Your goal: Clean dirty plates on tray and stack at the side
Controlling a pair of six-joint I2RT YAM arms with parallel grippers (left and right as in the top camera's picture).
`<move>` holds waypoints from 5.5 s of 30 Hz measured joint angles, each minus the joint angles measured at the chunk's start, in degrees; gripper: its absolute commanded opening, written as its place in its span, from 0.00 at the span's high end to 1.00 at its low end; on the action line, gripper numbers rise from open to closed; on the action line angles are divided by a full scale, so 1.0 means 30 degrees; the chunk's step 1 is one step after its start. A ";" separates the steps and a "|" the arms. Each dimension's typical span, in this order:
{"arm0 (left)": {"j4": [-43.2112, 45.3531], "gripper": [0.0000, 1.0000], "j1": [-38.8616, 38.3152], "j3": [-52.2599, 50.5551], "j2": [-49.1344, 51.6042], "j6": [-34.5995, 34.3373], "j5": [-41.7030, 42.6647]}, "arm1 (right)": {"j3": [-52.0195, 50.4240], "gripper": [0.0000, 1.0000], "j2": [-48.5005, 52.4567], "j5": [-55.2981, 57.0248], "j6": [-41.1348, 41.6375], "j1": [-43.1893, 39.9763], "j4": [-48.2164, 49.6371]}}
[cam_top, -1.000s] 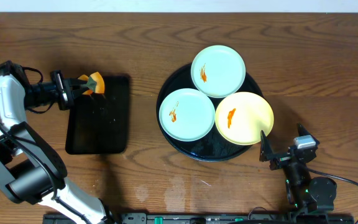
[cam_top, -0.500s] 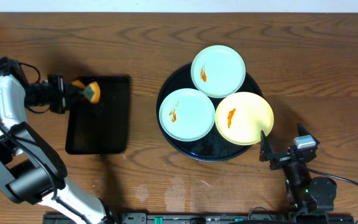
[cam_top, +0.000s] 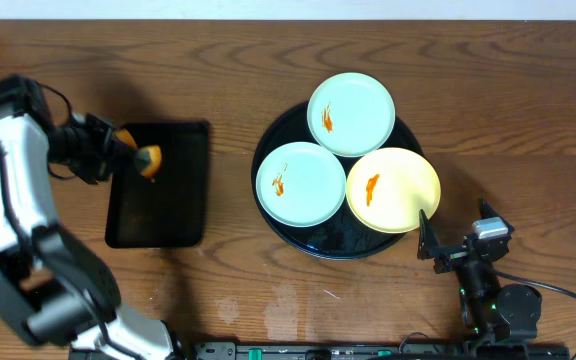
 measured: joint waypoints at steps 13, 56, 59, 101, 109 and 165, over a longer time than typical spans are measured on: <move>0.2550 0.93 -0.3723 -0.2288 0.0255 0.1151 -0.7366 | 0.0000 0.01 0.0000 -0.0007 0.0000 0.0000 0.0000; -0.1792 0.92 -0.2929 0.5646 -0.7504 0.2579 -0.6863 | 0.0000 0.01 0.0000 0.0729 -0.0648 0.0000 0.0000; -0.2011 0.93 -0.3060 0.4160 -0.6368 0.2761 -0.6273 | 0.0000 0.01 0.0000 0.1362 -0.0976 0.0000 -0.0007; 0.2084 0.92 -0.4554 0.1290 -0.3759 0.4291 -0.8080 | 1.9810 0.13 1.5846 -1.1191 0.1705 -0.0036 -1.0499; 0.2011 0.93 -0.4554 0.1290 -0.3759 0.4284 -0.9209 | 2.5449 0.05 2.0764 -0.4393 0.3082 0.2594 -1.8928; 0.2441 0.93 -0.4554 0.0401 -0.3759 0.4284 -0.9493 | 2.8414 0.63 3.8745 0.2929 0.3133 0.9333 -1.4637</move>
